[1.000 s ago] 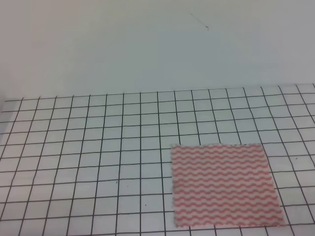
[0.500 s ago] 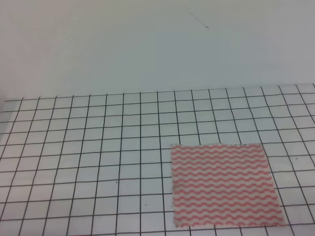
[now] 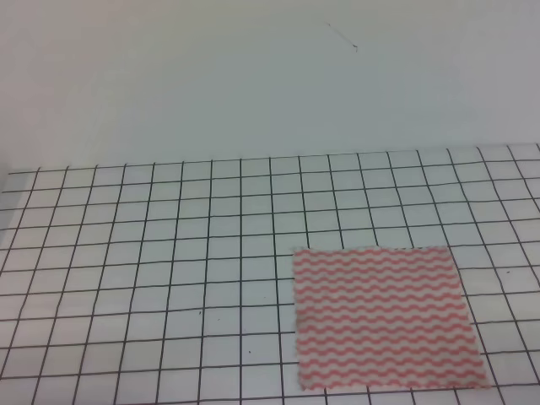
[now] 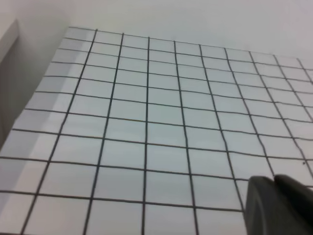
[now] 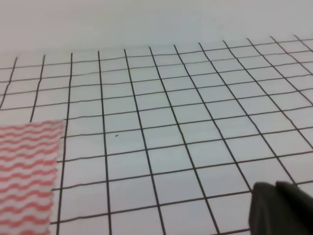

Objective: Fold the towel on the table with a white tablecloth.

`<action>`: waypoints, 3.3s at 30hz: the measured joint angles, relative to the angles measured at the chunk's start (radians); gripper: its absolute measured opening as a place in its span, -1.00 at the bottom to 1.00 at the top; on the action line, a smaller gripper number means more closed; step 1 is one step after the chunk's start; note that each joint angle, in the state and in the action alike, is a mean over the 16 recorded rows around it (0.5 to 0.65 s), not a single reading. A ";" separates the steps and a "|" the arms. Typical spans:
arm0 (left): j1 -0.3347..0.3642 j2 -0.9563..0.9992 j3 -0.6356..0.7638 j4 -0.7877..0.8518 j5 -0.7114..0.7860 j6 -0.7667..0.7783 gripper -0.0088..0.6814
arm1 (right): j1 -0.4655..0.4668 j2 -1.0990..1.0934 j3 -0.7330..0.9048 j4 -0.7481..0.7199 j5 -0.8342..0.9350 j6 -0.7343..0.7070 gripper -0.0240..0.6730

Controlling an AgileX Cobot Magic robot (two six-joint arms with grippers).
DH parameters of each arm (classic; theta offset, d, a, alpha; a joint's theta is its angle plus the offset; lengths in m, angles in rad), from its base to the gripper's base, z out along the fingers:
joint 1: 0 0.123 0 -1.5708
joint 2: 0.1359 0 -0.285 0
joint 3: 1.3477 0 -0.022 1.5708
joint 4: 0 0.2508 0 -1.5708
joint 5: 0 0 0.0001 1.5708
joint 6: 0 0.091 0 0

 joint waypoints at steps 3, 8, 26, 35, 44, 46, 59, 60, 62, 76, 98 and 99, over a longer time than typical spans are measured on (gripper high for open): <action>0.000 0.000 0.000 -0.082 -0.008 0.000 -0.97 | 0.000 0.000 0.000 0.054 -0.035 0.002 -0.94; 0.000 0.000 0.000 -0.266 -0.021 0.000 -0.97 | 0.000 0.000 0.000 0.200 -0.106 0.004 -0.94; 0.000 0.000 0.000 -1.116 -0.031 -0.003 -0.97 | 0.000 0.000 0.000 0.845 -0.344 0.006 -0.94; 0.000 0.000 0.000 -1.179 -0.007 0.068 -0.97 | 0.000 0.000 0.000 1.046 -0.337 -0.022 -0.94; 0.000 0.000 0.000 -1.201 0.090 0.275 -0.97 | 0.000 0.000 -0.005 1.125 -0.210 -0.057 -0.94; 0.000 0.000 0.000 -1.218 0.113 0.333 -0.97 | 0.000 0.000 -0.012 1.135 -0.170 -0.080 -0.94; 0.000 0.000 0.000 -1.313 0.178 0.589 -0.97 | 0.000 0.001 -0.135 1.176 0.032 -0.476 -0.94; 0.000 0.000 0.000 -1.314 0.180 0.599 -0.97 | 0.000 0.001 -0.144 1.178 0.039 -0.507 -0.94; 0.000 0.000 0.000 -1.311 0.184 0.612 -0.97 | 0.000 0.001 -0.160 1.180 0.049 -0.563 -0.94; 0.000 0.000 0.000 -1.143 0.193 0.663 -0.97 | 0.000 0.002 -0.181 1.183 0.077 -0.823 -0.94; -0.002 0.003 -0.037 -1.112 0.188 0.736 -0.97 | 0.000 0.067 -0.297 1.159 0.174 -0.895 -0.94; -0.002 0.006 -0.047 -1.111 0.187 0.736 -0.97 | 0.000 0.085 -0.314 1.151 0.173 -0.894 -0.94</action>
